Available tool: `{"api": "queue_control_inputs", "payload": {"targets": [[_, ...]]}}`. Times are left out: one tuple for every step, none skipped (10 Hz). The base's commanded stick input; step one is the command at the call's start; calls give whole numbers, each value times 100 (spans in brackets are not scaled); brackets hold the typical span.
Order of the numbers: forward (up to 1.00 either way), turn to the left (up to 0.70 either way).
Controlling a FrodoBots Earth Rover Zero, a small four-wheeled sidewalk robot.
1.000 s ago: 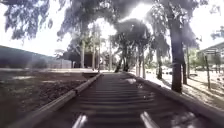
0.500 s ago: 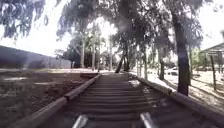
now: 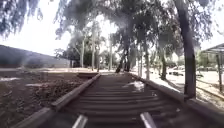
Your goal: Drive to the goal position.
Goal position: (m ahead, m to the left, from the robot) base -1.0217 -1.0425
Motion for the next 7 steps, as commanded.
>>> {"api": "queue_control_inputs", "payload": {"targets": [[100,0],[99,0],[93,0],[87,0],[85,0],[85,0],[85,0]]}}
